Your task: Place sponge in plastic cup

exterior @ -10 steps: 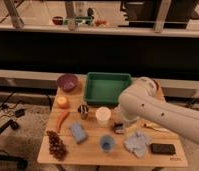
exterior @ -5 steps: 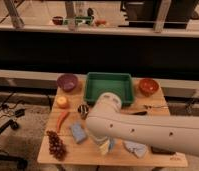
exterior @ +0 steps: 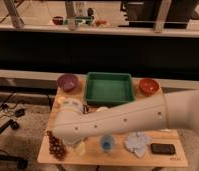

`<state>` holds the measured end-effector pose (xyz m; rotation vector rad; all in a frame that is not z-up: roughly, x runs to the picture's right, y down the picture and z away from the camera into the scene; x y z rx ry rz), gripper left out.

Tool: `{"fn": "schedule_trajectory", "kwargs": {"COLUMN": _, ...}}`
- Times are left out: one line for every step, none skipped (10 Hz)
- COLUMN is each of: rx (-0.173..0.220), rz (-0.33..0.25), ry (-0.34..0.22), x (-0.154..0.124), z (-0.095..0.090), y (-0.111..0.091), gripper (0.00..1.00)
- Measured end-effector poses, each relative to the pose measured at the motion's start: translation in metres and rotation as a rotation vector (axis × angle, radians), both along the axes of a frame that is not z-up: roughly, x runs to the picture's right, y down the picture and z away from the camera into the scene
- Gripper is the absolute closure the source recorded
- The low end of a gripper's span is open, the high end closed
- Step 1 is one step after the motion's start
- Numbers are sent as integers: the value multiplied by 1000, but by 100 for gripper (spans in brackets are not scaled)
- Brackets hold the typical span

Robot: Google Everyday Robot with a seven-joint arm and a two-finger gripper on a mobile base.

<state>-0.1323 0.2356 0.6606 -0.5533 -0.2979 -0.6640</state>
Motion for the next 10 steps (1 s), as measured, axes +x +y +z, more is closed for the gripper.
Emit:
{"fn": "schedule_trajectory", "kwargs": {"rx": 1, "rz": -8, "ry": 13, "x": -14, "z": 11, "y": -2, "gripper": 20}}
{"fn": "schedule_trajectory", "kwargs": {"rx": 3, "rz": -13, "ry": 17, "x": -20, "z": 15, "y": -2, "gripper": 20}}
{"fn": "schedule_trajectory", "kwargs": {"rx": 2, "rz": -14, "ry": 21, "x": -23, "z": 18, "y": -2, "gripper": 20}}
{"fn": "schedule_trajectory", "kwargs": {"rx": 2, "rz": -13, "ry": 22, "x": -22, "z": 18, "y": -2, "gripper": 20}}
{"fn": "schedule_trajectory", "kwargs": {"rx": 2, "rz": -12, "ry": 23, "x": -22, "z": 18, "y": -2, "gripper": 20}}
{"fn": "schedule_trajectory", "kwargs": {"rx": 2, "rz": -12, "ry": 23, "x": -22, "z": 18, "y": -2, "gripper": 20}}
{"fn": "schedule_trajectory", "kwargs": {"rx": 2, "rz": -12, "ry": 23, "x": -22, "z": 18, "y": -2, "gripper": 20}}
{"fn": "schedule_trajectory", "kwargs": {"rx": 2, "rz": -12, "ry": 23, "x": -21, "z": 18, "y": -2, "gripper": 20}}
{"fn": "schedule_trajectory", "kwargs": {"rx": -1, "rz": 0, "ry": 24, "x": -21, "z": 20, "y": -2, "gripper": 20}}
{"fn": "schedule_trajectory", "kwargs": {"rx": -3, "rz": 21, "ry": 26, "x": -19, "z": 26, "y": -5, "gripper": 20}}
